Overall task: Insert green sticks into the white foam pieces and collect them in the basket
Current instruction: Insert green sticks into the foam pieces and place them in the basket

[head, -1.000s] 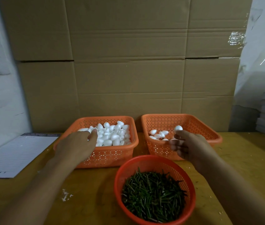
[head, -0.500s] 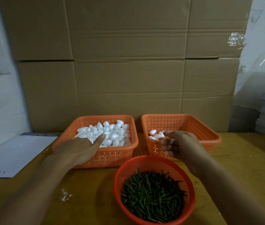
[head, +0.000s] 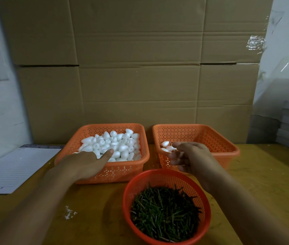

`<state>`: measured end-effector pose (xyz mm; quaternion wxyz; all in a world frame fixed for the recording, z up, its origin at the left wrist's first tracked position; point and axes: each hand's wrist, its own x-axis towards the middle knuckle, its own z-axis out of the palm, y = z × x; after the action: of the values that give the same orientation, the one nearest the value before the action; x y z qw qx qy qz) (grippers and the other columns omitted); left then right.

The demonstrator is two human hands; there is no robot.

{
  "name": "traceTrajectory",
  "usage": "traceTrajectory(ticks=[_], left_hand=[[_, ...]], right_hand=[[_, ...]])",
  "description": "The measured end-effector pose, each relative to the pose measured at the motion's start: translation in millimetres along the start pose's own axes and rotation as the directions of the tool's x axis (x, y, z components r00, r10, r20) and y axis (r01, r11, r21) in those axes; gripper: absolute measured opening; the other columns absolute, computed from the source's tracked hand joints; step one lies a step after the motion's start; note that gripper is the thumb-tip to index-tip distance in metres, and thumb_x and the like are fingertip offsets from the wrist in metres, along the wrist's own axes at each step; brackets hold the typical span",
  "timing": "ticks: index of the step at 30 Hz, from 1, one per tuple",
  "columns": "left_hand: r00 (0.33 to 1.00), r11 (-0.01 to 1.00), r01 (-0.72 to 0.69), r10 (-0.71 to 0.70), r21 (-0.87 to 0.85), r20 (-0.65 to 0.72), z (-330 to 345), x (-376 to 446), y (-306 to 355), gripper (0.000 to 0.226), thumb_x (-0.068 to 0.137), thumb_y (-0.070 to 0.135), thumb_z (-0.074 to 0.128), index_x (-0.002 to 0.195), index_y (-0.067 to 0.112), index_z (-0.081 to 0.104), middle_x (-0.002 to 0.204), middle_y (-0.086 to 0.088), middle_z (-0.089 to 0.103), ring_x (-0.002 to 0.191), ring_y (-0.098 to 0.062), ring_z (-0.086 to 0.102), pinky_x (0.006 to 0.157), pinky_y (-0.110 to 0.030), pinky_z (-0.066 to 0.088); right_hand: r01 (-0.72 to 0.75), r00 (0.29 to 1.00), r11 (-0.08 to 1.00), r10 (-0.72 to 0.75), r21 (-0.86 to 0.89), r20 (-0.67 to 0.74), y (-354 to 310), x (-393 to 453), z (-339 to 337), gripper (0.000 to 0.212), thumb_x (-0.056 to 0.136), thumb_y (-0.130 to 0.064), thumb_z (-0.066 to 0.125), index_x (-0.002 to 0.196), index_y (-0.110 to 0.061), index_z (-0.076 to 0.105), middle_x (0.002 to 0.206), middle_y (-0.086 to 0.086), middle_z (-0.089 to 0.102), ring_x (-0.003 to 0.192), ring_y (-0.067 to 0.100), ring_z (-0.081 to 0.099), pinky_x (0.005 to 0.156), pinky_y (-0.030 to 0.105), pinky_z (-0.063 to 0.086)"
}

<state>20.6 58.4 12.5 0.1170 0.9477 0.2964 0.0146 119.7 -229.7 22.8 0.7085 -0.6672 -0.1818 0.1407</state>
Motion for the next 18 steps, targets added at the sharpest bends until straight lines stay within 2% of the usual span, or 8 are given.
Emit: traceTrajectory(ticks=[5, 10, 14, 18], left_hand=[[0.999, 0.998, -0.047, 0.046, -0.045, -0.014, 1.6, 3.4, -1.9, 0.088, 0.086, 0.084, 0.013, 0.156, 0.033, 0.027, 0.161, -0.003, 0.035, 0.144, -0.026, 0.037, 0.115, -0.042, 0.031], [0.997, 0.996, -0.069, 0.068, -0.053, -0.024, 0.0, 2.1, -1.2, 0.079, 0.093, 0.077, 0.016, 0.155, 0.031, 0.032, 0.157, 0.001, 0.042, 0.140, -0.021, 0.043, 0.109, -0.038, 0.034], [0.990, 0.990, -0.133, 0.131, -0.053, -0.050, -1.2, 1.3, 0.6, 0.074, 0.096, 0.072, 0.012, 0.160, 0.036, 0.008, 0.167, 0.013, 0.009, 0.151, -0.015, 0.022, 0.119, -0.038, 0.022], [0.993, 0.994, -0.107, 0.105, -0.036, -0.062, -1.6, 1.4, 1.7, 0.075, 0.096, 0.072, 0.009, 0.160, 0.034, 0.017, 0.166, 0.008, 0.020, 0.149, -0.016, 0.028, 0.118, -0.039, 0.024]], right_hand=[[0.002, 1.000, 1.000, -0.002, 0.003, -0.010, -0.2, -0.1, 1.2, 0.017, 0.098, -0.019, 0.057, 0.110, -0.010, 0.065, 0.075, 0.004, 0.073, 0.065, 0.015, 0.067, 0.052, 0.024, 0.047], [0.005, 1.000, 1.000, -0.005, -0.004, -0.005, 0.0, -0.4, 0.9, 0.018, 0.098, -0.019, 0.057, 0.111, -0.009, 0.065, 0.077, 0.005, 0.074, 0.067, 0.016, 0.067, 0.053, 0.025, 0.048], [0.004, 1.000, 1.000, -0.004, -0.007, -0.007, 0.6, 0.0, 1.4, 0.019, 0.098, -0.019, 0.057, 0.112, -0.009, 0.065, 0.078, 0.005, 0.074, 0.067, 0.016, 0.067, 0.053, 0.026, 0.047], [-0.002, 1.000, 1.000, 0.002, -0.006, -0.012, 0.7, 0.5, 1.1, 0.018, 0.098, -0.020, 0.058, 0.110, -0.009, 0.065, 0.077, 0.005, 0.074, 0.067, 0.016, 0.067, 0.052, 0.025, 0.048]])
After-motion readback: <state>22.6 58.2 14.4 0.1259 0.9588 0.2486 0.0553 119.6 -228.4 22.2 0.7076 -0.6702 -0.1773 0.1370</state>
